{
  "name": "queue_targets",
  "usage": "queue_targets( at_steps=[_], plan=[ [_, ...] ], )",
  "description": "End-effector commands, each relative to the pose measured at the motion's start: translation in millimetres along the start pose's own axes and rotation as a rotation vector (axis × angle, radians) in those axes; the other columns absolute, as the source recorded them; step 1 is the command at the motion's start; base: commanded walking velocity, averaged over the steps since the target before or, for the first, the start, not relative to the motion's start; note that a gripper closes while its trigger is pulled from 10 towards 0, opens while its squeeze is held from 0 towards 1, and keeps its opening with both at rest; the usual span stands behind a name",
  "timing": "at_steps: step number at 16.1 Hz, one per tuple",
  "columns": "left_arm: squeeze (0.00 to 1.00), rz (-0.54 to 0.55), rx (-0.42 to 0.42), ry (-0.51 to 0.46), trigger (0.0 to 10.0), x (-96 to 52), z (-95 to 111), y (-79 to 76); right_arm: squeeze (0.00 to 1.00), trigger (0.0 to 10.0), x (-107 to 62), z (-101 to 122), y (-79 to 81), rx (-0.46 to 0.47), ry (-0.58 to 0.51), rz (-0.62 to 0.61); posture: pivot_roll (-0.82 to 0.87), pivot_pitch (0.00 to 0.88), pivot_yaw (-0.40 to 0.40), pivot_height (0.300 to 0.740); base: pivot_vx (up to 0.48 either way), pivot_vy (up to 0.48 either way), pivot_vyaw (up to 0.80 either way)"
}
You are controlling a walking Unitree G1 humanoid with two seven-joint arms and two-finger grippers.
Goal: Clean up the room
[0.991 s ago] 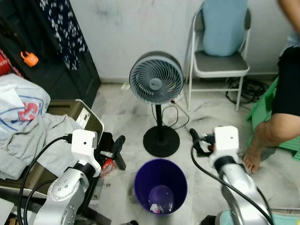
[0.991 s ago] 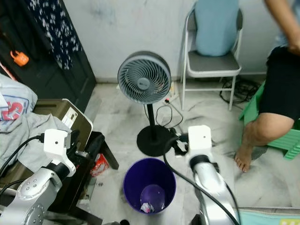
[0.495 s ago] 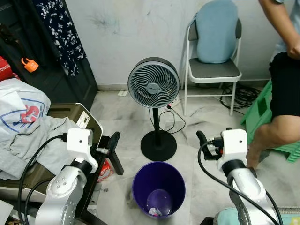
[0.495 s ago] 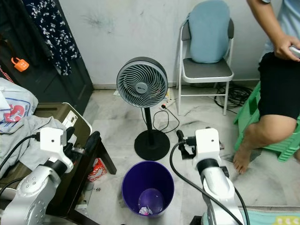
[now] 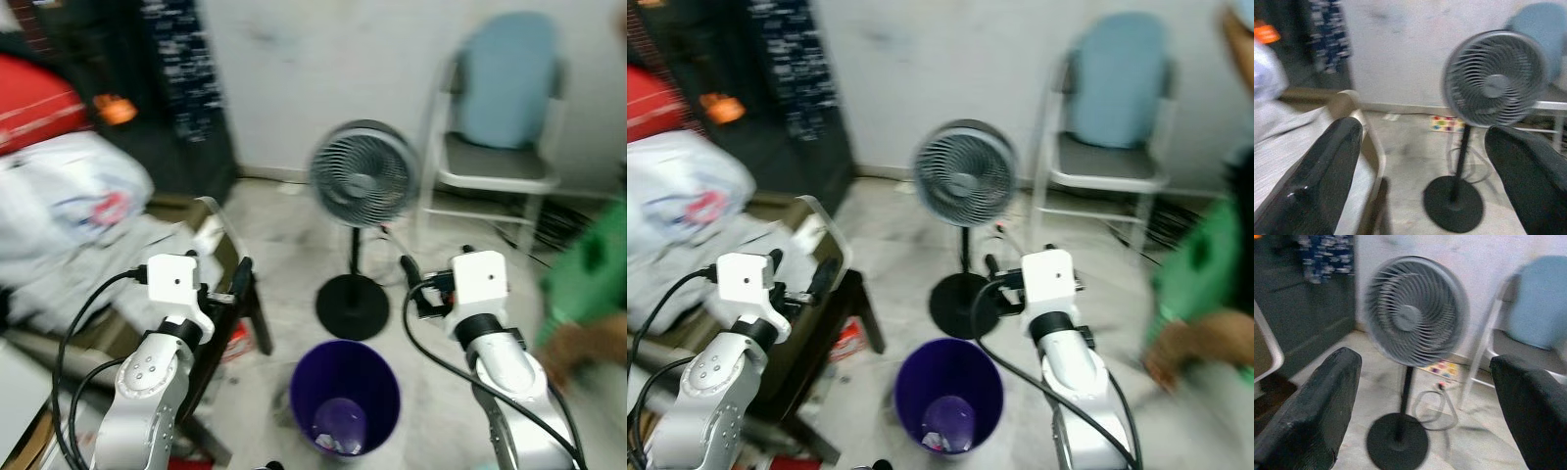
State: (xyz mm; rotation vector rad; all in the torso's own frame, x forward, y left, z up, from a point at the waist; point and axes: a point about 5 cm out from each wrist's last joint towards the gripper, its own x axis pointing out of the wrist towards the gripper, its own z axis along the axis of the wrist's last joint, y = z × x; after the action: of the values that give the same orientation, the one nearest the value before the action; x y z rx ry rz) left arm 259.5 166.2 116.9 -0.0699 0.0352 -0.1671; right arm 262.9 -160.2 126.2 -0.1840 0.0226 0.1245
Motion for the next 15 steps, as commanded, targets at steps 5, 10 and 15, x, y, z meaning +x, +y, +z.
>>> queue_targets(
  at_steps=[5,10,15],
  plan=[
    [0.0,0.08,0.004,-0.011,10.0,-5.2,-1.3,8.7,0.0,10.0,6.0,5.7,4.6,0.002,-0.014,0.034,-0.2,0.0,0.051,0.74,0.0,0.0,0.8],
    [0.0,0.17,0.03,-0.029,10.0,-3.4,1.7,15.1,0.0,10.0,3.7,9.3,12.4,0.0,-0.03,0.074,-0.2,0.0,0.049,0.74,0.0,0.0,0.8],
    [0.0,0.212,0.05,-0.034,10.0,-3.8,2.1,16.1,0.0,10.0,5.1,11.2,16.5,-0.004,-0.04,0.102,-0.19,0.0,0.041,0.74,0.0,0.0,0.8]
  ],
)
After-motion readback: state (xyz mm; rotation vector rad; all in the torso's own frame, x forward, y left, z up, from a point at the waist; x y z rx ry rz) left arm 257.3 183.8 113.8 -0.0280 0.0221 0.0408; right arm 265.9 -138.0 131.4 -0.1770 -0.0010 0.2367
